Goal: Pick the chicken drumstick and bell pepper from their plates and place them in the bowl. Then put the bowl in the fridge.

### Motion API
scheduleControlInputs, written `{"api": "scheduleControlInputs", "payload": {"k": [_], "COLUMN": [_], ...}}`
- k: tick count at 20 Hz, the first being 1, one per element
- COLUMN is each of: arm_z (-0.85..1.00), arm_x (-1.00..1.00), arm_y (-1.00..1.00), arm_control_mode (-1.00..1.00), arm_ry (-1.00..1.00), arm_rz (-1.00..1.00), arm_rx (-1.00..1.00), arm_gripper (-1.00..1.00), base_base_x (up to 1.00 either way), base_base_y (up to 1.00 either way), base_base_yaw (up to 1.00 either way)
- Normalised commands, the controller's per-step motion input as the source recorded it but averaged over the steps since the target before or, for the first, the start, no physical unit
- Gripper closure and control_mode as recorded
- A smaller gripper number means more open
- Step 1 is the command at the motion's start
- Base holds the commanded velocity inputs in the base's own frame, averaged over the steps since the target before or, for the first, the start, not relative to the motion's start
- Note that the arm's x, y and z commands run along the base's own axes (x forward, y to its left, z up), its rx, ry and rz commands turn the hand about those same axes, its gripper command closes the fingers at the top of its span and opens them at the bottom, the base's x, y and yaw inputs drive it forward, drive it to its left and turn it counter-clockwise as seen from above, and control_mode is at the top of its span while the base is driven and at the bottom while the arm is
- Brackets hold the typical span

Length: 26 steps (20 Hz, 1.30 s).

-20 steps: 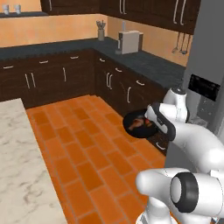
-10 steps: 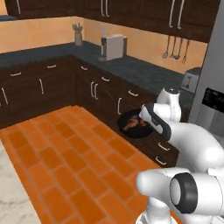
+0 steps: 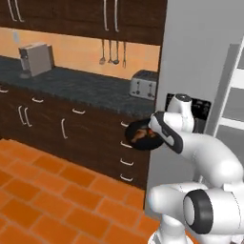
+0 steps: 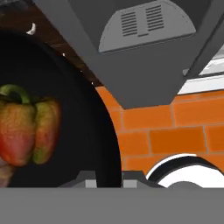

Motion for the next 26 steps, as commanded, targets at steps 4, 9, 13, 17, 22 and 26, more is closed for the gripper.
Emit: {"api": "scheduleControlInputs", "payload": {"k": [4,9,13,17,22,26], "arm_z": [0.00,0.00,0.00,0.00,0.00,0.00], "arm_x": [0.00,0.00,0.00,0.00,0.00,0.00], "arm_y": [0.00,0.00,0.00,0.00,0.00,0.00], "arm_control_mode": [1.00,1.00,1.00,1.00,1.00,1.00], "arm_ry": [0.00,0.00,0.00,0.00,0.00,0.00], "arm_rz": [0.00,0.00,0.00,0.00,0.00,0.00], "arm_rx": [0.00,0.00,0.00,0.00,0.00,0.00], "arm_gripper": [1.00,1.00,1.00,1.00,1.00,1.00], "base_base_x": [0.00,0.00,0.13,0.06,-0.04,0.63], "base_base_y": [0.39,0.41,0.38,0.08,0.04,0.26], "base_base_yaw": [-0.72,-0.71,-0.73,-0.76,-0.64,-0.54]}}
